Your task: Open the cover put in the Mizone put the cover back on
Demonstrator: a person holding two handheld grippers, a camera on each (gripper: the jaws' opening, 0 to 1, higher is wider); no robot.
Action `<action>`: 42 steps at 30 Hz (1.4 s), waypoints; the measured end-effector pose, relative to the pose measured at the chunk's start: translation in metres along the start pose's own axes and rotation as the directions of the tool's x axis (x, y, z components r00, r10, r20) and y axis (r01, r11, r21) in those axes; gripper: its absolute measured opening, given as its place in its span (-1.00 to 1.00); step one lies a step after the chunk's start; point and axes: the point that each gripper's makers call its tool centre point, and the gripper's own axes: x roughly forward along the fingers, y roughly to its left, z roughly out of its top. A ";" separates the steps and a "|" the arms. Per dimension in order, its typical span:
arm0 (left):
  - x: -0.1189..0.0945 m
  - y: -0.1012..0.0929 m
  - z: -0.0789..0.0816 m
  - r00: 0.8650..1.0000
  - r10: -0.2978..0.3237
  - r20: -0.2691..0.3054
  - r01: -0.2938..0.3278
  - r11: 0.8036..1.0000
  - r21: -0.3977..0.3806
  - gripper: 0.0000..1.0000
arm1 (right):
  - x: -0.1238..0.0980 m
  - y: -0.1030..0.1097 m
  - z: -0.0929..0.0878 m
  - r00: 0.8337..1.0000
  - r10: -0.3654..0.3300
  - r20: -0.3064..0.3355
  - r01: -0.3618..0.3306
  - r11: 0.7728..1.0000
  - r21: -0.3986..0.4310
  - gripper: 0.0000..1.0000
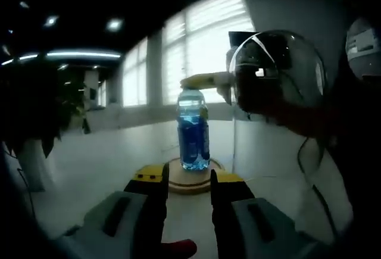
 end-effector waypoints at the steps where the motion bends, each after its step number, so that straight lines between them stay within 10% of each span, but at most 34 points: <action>1: 0.000 0.000 0.000 1.000 0.001 -0.001 -0.001 1.000 0.001 -0.59 | 0.001 0.001 0.000 1.000 0.004 -0.002 -0.004 1.000 0.000 -0.61; 24: 0.001 -0.001 -0.005 1.000 0.007 -0.030 -0.007 1.000 0.004 -0.59 | 0.005 0.000 -0.005 0.998 0.028 0.053 -0.031 0.998 0.061 -0.57; 28: 0.001 -0.002 -0.004 1.000 0.006 -0.026 -0.006 1.000 -0.002 -0.59 | 0.004 -0.001 -0.010 0.998 0.041 0.046 -0.049 0.981 0.187 -0.55; 42: 0.002 -0.003 -0.005 0.999 0.004 -0.035 -0.004 1.000 0.012 -0.59 | 0.001 0.002 -0.015 0.996 0.036 0.078 -0.038 0.999 0.032 -0.46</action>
